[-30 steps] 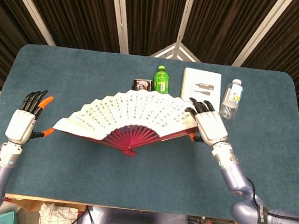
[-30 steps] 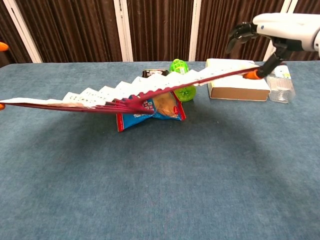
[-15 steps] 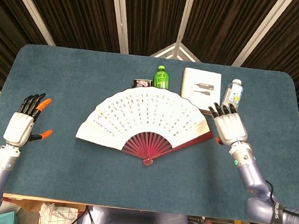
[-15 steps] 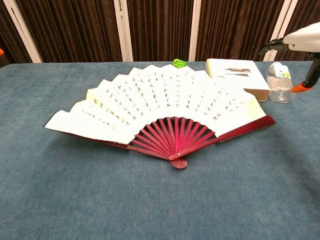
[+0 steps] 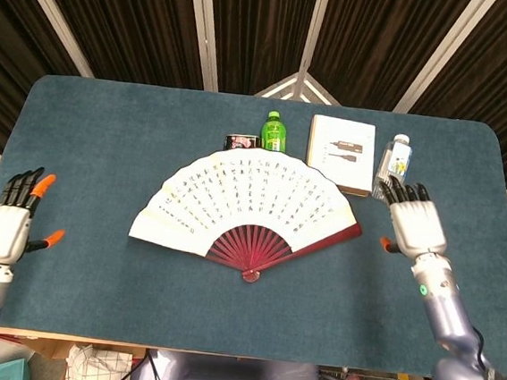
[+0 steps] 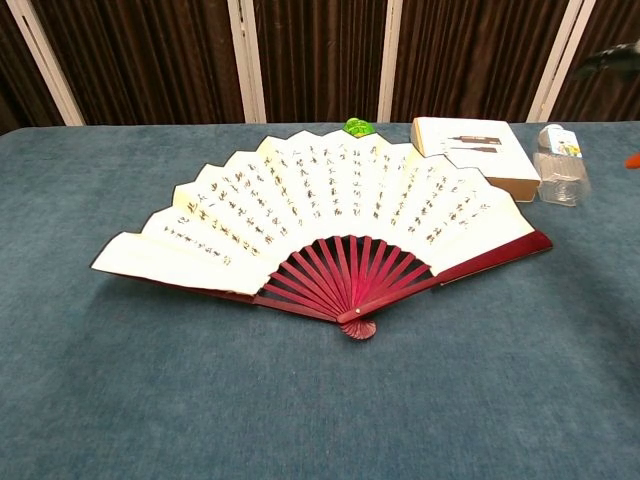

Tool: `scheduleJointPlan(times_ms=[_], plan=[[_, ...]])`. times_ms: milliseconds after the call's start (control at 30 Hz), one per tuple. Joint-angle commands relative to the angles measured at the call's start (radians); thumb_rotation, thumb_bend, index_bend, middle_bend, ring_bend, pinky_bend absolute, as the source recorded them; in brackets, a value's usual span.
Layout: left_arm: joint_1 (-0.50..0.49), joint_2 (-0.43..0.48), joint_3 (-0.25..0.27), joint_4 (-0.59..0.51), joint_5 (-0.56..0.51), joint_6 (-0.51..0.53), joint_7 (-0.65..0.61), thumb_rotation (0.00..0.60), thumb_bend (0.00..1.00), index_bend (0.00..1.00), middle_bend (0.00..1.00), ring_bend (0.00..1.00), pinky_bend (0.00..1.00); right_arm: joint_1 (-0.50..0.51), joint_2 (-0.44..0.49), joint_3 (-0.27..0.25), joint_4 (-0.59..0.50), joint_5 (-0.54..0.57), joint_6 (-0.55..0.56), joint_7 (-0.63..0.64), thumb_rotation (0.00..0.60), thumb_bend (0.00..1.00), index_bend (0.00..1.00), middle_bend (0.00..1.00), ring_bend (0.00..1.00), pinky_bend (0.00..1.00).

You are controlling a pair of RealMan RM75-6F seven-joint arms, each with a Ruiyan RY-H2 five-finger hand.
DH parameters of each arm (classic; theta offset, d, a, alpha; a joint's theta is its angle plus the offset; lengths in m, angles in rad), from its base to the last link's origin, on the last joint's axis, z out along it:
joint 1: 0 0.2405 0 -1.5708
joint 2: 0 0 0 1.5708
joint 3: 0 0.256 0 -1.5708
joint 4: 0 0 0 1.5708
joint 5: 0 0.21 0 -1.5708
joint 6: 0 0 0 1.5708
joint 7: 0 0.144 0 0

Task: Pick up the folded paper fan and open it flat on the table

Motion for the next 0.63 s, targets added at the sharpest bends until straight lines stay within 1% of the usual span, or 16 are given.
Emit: scheduleJointPlan(times_ms=[33,100,133,200,300,367,433,567,633], plan=[[0.116,0.23,-0.015,-0.429,-0.239,-0.059,0.269,0.6,0.2,0.08,0.0,0.0,0.0,-0.247,-0.03,-0.096,-0.015,-0.311,0.215,0.325,0.6,0.25,0.07,0.06,0.15,0.11],[0.135,0.303,-0.013,-0.547,-0.289,-0.059,0.333,0.6,0.2,0.08,0.0,0.0,0.0,-0.308,-0.048,-0.134,0.036,-0.363,0.262,0.388,0.6,0.25,0.07,0.06,0.15,0.11],[0.141,0.323,-0.012,-0.579,-0.294,-0.05,0.351,0.6,0.2,0.08,0.0,0.0,0.0,-0.333,-0.057,-0.145,0.057,-0.373,0.281,0.411,0.6,0.25,0.07,0.06,0.15,0.11],[0.16,0.357,-0.007,-0.633,-0.287,-0.018,0.374,0.6,0.2,0.08,0.0,0.0,0.0,-0.382,-0.078,-0.165,0.111,-0.397,0.322,0.458,0.6,0.25,0.07,0.06,0.15,0.11],[0.189,0.386,0.006,-0.677,-0.273,0.023,0.392,0.6,0.2,0.08,0.0,0.0,0.0,-0.438,-0.099,-0.179,0.182,-0.419,0.376,0.482,0.6,0.25,0.07,0.06,0.14,0.11],[0.205,0.403,0.015,-0.701,-0.277,0.043,0.42,0.6,0.19,0.08,0.0,0.0,0.0,-0.467,-0.108,-0.18,0.22,-0.427,0.407,0.487,0.6,0.25,0.07,0.06,0.14,0.11],[0.218,0.415,0.021,-0.724,-0.282,0.057,0.44,0.6,0.19,0.08,0.0,0.0,0.0,-0.489,-0.116,-0.17,0.247,-0.428,0.434,0.487,0.6,0.25,0.07,0.06,0.13,0.11],[0.234,0.441,0.031,-0.751,-0.267,0.056,0.415,0.6,0.19,0.08,0.0,0.0,0.0,-0.515,-0.112,-0.156,0.273,-0.449,0.478,0.46,0.6,0.25,0.07,0.06,0.13,0.1],[0.237,0.448,0.032,-0.748,-0.259,0.056,0.404,0.6,0.19,0.08,0.0,0.0,0.0,-0.525,-0.107,-0.149,0.268,-0.446,0.486,0.449,0.6,0.25,0.07,0.06,0.12,0.1]])
